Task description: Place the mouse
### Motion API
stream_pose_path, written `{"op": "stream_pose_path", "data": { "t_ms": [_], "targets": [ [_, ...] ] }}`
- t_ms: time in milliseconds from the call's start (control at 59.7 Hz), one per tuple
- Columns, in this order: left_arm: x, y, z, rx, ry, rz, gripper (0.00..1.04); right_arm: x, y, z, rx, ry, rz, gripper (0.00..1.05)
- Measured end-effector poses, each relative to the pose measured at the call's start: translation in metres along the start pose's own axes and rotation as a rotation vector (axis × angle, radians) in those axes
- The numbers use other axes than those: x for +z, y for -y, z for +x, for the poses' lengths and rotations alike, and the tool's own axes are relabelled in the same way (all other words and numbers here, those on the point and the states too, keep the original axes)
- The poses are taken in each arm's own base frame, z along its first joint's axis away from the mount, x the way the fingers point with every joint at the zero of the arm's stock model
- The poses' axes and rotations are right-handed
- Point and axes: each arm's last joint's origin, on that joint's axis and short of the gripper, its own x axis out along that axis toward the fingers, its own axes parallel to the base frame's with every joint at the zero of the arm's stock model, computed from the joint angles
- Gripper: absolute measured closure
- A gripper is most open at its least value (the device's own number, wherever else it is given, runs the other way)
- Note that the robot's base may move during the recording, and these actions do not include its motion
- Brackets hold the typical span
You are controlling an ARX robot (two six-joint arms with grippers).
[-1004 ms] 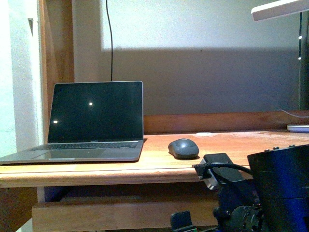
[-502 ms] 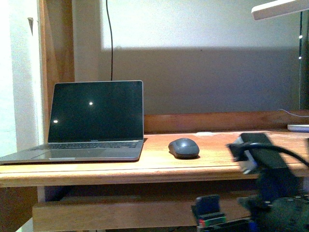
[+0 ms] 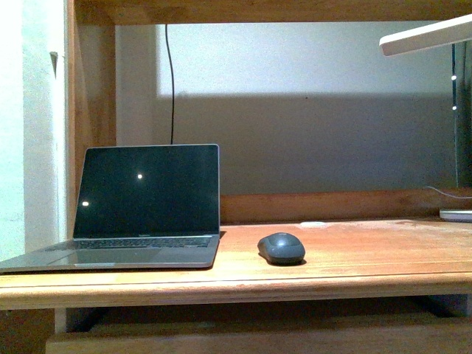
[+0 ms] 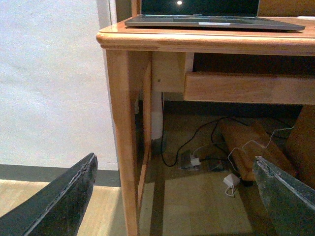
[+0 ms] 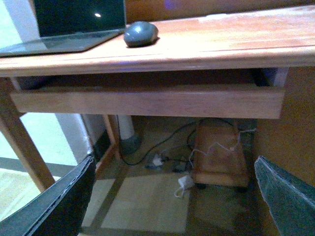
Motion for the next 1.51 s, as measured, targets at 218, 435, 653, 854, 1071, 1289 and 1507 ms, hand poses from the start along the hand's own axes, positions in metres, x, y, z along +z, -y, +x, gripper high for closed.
{"op": "stream_pose_path", "data": {
  "t_ms": [218, 435, 653, 854, 1071, 1289, 1507],
  "targets": [
    [0.000, 0.000, 0.000, 0.000, 0.000, 0.000, 0.08, -0.022, 0.010, -0.028, -0.341, -0.034, -0.097, 0.34],
    [0.000, 0.000, 0.000, 0.000, 0.000, 0.000, 0.08, -0.024, 0.025, -0.038, -0.363, 0.026, -0.105, 0.70],
    [0.000, 0.000, 0.000, -0.001, 0.000, 0.000, 0.08, -0.024, 0.032, -0.042, -0.351, 0.027, -0.112, 1.02],
    [0.000, 0.000, 0.000, -0.001, 0.000, 0.000, 0.08, -0.023, 0.041, -0.045, -0.376, 0.028, -0.114, 1.02],
    [0.000, 0.000, 0.000, -0.001, 0.000, 0.000, 0.08, -0.023, 0.041, -0.045, -0.378, 0.027, -0.116, 0.88],
    [0.000, 0.000, 0.000, -0.001, 0.000, 0.000, 0.08, -0.023, 0.041, -0.045, -0.378, 0.027, -0.116, 0.46],
    [0.000, 0.000, 0.000, -0.001, 0.000, 0.000, 0.08, -0.023, 0.042, -0.045, -0.379, 0.027, -0.116, 0.08]
  ]
}}
